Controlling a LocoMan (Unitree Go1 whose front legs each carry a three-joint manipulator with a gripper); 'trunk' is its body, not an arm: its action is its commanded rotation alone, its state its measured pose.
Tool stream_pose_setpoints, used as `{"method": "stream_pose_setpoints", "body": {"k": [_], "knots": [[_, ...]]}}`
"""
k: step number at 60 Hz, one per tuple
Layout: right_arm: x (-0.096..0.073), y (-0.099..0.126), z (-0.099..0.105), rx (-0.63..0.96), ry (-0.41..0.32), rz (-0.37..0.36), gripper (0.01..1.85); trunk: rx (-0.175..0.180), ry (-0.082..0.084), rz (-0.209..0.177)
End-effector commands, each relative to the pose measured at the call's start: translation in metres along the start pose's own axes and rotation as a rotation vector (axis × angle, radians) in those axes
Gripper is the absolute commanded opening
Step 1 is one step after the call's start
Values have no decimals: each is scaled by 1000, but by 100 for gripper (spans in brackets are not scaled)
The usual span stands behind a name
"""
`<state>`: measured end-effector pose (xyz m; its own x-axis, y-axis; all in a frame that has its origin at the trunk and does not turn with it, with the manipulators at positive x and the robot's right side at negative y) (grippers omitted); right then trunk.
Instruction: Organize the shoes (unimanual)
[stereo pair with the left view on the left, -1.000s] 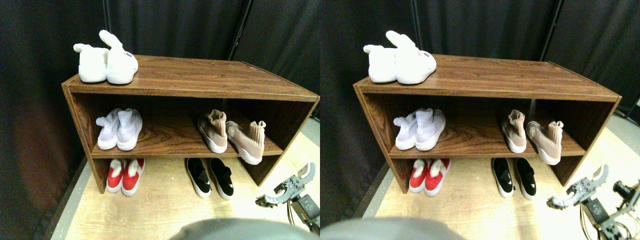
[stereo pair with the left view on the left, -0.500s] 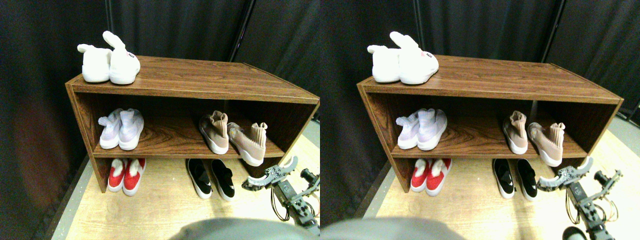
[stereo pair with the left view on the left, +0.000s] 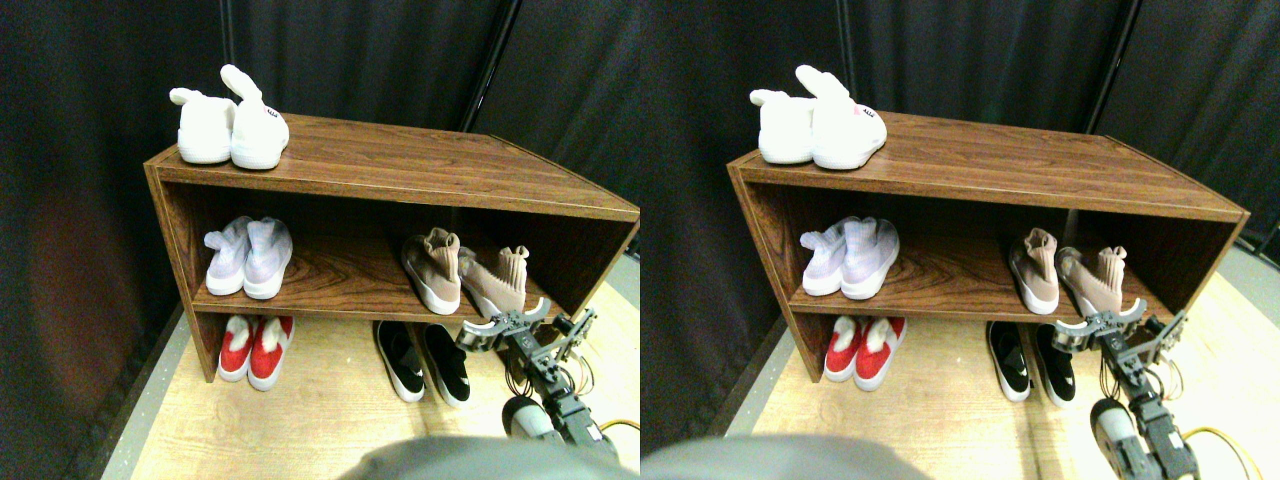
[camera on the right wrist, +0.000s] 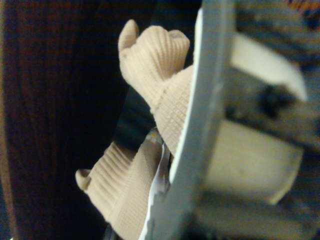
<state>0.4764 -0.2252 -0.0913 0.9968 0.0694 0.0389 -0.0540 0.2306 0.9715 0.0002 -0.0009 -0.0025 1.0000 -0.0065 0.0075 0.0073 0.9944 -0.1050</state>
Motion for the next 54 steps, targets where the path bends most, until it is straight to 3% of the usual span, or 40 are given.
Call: {"method": "stream_pose_setpoints", "body": {"k": [1, 15, 26, 41, 54], "knots": [[8, -2, -1, 6, 5, 21, 163, -9, -1, 19], [21, -10, -2, 24, -6, -6, 154, -9, 3, 27], [21, -11, -1, 15, 14, 2, 164, -4, 9, 30], [9, -5, -1, -4, 23, 51, 165, 4, 14, 17], [-14, 5, 0, -25, 9, 89, 164, 6, 16, 8]]}}
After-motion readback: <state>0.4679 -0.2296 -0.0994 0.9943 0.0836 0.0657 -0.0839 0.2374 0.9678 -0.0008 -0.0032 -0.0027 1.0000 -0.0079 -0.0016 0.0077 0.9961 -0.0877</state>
